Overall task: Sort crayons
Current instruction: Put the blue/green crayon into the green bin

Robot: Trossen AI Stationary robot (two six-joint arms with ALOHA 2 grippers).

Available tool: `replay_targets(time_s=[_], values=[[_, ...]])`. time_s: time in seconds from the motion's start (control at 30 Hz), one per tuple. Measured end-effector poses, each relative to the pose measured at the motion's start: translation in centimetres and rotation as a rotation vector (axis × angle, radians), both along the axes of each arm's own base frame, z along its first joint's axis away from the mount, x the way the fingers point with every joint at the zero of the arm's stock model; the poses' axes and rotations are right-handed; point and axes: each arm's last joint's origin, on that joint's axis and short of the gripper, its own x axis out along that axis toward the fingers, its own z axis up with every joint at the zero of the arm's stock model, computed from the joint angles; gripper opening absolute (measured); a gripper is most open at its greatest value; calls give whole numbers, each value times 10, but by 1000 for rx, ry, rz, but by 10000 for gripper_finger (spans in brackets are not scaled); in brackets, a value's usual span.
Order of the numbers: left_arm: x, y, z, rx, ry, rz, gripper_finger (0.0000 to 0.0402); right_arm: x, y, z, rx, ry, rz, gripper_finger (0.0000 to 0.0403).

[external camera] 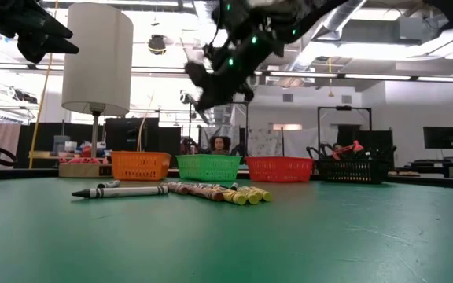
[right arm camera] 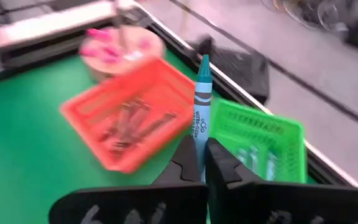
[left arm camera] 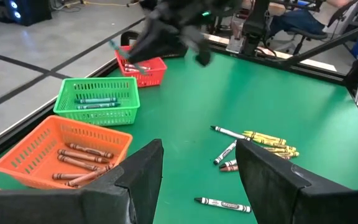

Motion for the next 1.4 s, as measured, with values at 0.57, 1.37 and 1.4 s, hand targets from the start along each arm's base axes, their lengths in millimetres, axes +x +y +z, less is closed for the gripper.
replay_targets(time_s=[0.57,1.37,1.4], values=[[0,0,0,1,0,5,192,31,-70,-25,143,203,-180,3],[0,0,0,0,0,6,192,32,-99,-65,301,328,-239,8],[0,0,0,0,0,6,192,32,-99,-65,303,328,-238,12]])
